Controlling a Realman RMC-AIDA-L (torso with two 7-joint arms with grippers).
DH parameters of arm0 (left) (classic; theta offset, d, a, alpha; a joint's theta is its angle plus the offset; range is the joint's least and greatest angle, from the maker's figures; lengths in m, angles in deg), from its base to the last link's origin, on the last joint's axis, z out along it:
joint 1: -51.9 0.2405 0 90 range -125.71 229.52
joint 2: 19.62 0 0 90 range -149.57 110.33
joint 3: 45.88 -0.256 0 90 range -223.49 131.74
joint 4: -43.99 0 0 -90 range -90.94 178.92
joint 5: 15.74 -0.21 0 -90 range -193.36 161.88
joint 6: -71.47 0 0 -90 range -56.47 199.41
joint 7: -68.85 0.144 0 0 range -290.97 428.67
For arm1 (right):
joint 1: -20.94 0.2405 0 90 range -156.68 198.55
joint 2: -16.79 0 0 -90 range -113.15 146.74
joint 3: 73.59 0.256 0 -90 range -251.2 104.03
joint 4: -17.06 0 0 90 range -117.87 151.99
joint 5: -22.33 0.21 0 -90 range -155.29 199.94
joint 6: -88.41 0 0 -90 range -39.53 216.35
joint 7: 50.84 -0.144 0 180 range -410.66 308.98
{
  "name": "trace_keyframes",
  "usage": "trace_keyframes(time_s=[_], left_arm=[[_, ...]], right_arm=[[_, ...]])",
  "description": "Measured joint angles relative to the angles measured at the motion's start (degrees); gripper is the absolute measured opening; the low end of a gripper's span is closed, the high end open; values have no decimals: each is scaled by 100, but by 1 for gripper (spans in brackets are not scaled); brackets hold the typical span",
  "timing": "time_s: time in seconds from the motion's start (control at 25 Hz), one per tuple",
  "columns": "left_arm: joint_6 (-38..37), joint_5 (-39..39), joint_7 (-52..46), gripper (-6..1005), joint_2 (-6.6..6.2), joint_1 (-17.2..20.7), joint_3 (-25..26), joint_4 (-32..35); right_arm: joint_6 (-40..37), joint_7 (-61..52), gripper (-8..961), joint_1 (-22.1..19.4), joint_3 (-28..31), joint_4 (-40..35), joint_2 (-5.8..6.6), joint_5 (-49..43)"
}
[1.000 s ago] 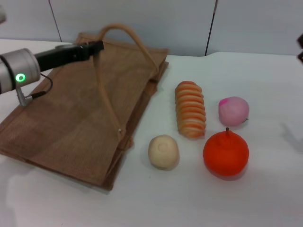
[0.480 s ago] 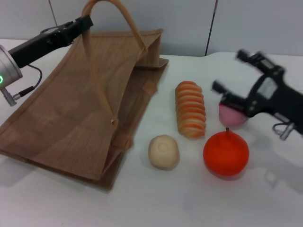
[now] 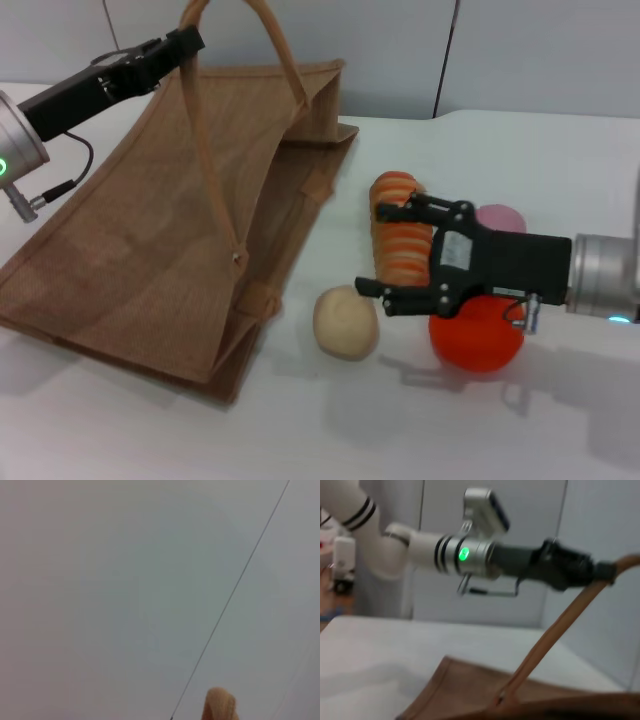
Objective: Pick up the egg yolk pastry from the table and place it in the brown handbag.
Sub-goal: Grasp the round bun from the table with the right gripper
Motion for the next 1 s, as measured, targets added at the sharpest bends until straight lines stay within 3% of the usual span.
trace_keyframes(time_s=[0.52, 0.72, 1.0], left_arm=[[19, 231, -29, 121, -15, -11, 0, 0], [25, 266, -38, 121, -29, 8, 0, 1], [27, 273, -39, 121, -33, -7, 0, 1]], right_arm=[[738, -910, 863, 405, -854, 55, -25, -140], [1133, -1490, 862, 679, -1472, 188, -41, -140], [1609, -1788, 859, 1074, -1844, 526, -48, -142]])
